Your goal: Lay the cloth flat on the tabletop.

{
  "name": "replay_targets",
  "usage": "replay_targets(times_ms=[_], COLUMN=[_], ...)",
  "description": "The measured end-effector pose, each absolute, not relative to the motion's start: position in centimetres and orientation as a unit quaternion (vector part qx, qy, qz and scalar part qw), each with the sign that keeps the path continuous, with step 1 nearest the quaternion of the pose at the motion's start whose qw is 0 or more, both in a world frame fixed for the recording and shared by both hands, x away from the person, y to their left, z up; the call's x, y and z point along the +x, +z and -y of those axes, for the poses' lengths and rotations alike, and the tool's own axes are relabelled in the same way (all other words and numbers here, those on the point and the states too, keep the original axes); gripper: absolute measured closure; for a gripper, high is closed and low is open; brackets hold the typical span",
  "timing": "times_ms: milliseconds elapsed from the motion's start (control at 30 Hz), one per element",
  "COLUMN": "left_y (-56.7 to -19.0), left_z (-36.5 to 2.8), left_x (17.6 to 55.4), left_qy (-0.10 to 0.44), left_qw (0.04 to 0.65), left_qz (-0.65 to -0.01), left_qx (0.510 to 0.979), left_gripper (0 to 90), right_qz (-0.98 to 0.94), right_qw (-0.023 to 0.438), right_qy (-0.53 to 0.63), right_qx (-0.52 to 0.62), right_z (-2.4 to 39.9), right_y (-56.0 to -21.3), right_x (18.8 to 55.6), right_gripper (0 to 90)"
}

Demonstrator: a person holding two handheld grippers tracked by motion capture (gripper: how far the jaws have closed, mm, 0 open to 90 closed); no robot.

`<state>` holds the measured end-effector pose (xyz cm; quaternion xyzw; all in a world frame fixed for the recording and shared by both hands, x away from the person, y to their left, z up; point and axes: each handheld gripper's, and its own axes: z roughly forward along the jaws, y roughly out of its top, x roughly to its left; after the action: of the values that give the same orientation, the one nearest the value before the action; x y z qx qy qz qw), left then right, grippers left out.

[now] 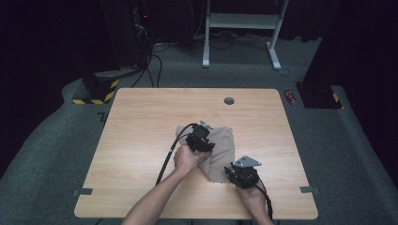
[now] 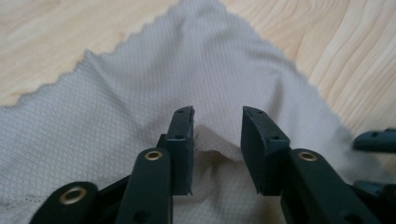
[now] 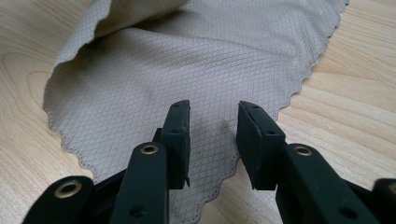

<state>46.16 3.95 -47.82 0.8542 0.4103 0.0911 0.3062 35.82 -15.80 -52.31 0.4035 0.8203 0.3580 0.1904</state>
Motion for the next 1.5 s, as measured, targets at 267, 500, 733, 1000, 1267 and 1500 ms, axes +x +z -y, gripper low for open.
replay_targets(times_ms=[267, 500, 733, 1000, 1267, 1500], left_y=[-49.1, -49.0, -45.9, -46.4, -47.7, -49.3], left_z=[-3.6, -3.7, -7.6, -14.6, -18.0, -17.8], left_x=[45.8, 45.5, 42.4, 36.9, 35.2, 33.2], left_qy=[0.106, 0.11, 0.127, 0.13, 0.12, 0.115], left_qw=[0.259, 0.264, 0.296, 0.299, 0.314, 0.313], left_qz=[-0.381, -0.372, -0.368, -0.406, -0.443, -0.443], left_qx=[0.881, 0.883, 0.872, 0.854, 0.831, 0.832], left_gripper=[83.5, 89.8, 89.7, 89.6, 89.4, 89.1], right_qz=[-0.82, -0.82, -0.821, -0.823, -0.828, -0.835], right_qw=[0.191, 0.191, 0.192, 0.188, 0.174, 0.163], right_qy=[0.358, 0.358, 0.358, 0.355, 0.358, 0.359], right_qx=[0.403, 0.403, 0.402, 0.403, 0.395, 0.384], right_z=[15.8, 15.8, 15.8, 15.8, 16.4, 17.3], right_y=[-52.3, -52.3, -52.3, -52.2, -51.2, -51.1], right_x=[35.8, 35.8, 35.8, 35.9, 34.8, 32.4], right_gripper=[65.0, 65.0, 64.9, 64.9, 70.3, 71.9])
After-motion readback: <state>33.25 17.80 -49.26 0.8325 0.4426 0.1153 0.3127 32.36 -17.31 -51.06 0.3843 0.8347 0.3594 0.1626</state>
